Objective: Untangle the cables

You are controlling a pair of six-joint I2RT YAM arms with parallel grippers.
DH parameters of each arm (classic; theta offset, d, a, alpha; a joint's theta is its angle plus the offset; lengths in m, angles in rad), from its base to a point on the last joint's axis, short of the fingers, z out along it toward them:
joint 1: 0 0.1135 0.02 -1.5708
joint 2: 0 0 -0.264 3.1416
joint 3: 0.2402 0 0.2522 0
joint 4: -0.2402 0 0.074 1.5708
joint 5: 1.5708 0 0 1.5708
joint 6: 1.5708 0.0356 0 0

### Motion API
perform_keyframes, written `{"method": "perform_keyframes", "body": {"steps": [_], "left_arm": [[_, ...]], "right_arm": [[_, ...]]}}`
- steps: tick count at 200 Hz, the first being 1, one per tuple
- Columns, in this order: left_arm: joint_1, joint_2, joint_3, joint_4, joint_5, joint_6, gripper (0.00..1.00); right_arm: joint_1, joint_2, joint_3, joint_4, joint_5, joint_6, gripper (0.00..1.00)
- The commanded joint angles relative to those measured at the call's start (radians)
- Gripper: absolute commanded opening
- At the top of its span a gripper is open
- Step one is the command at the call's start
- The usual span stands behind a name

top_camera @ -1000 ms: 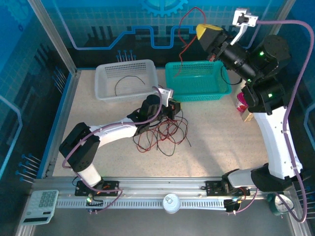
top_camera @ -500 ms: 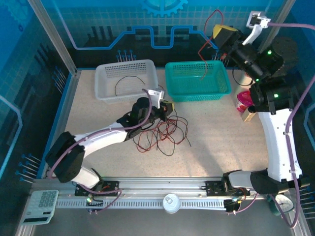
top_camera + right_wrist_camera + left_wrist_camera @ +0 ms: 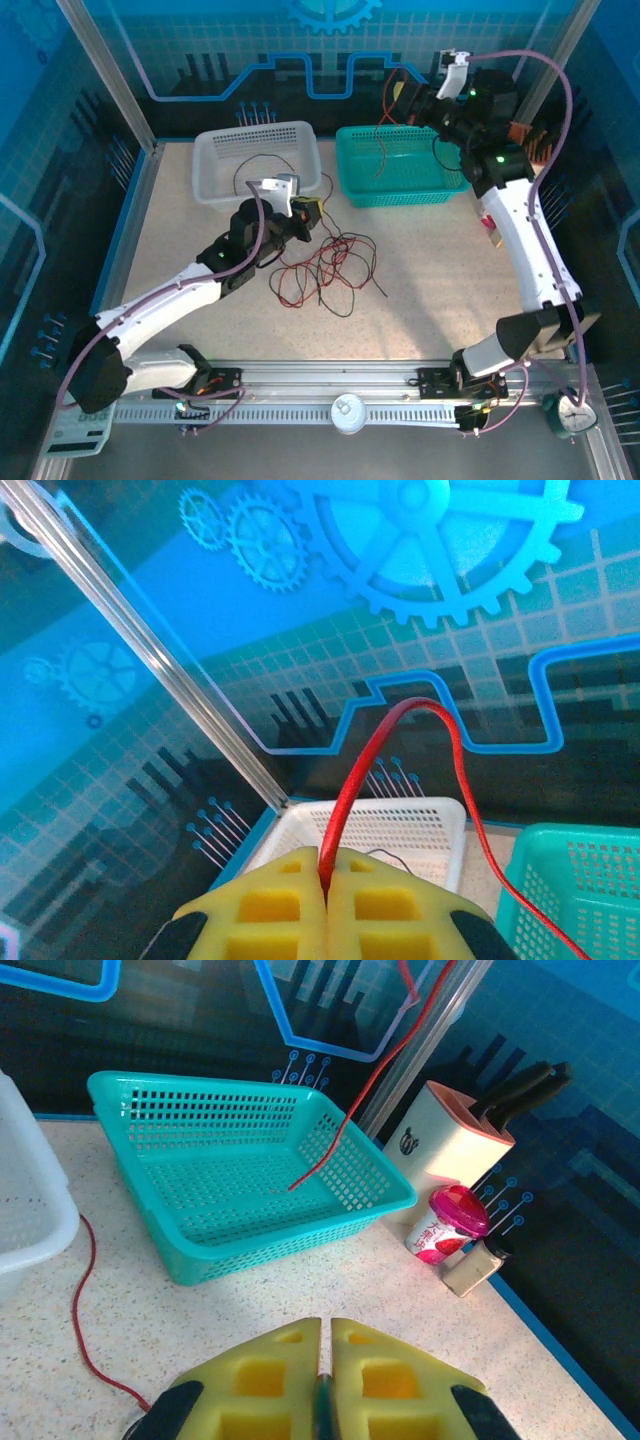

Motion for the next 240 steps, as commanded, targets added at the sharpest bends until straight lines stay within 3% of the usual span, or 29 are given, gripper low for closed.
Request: {"method": "perform_keyframes", "body": {"steps": [1,118,192,240], "left_arm": [[0.012,-0.040,-0.011,-0.020,-0.026,0.013,0.00],[0.016,-0.048,-0.033,0.019,-0.009,-0.013,0.00],[0.018,-0.038,-0.038,0.035,0.004,-0.028,0.00],[0.019,-0.035,-0.033,0.033,0.011,-0.032,0.00]], "right_arm": [[0.020,0.058,0.007,0.039,0.069,-0.040,0.00],[-0.009,0.447,0.236,0.023,0.314,-0.108,0.00],[-0.034,0.440,0.125,0.068,0.480,-0.197,0.00],[-0.047,0.466,0.038,0.079,0.419,-0.178,0.00]]}}
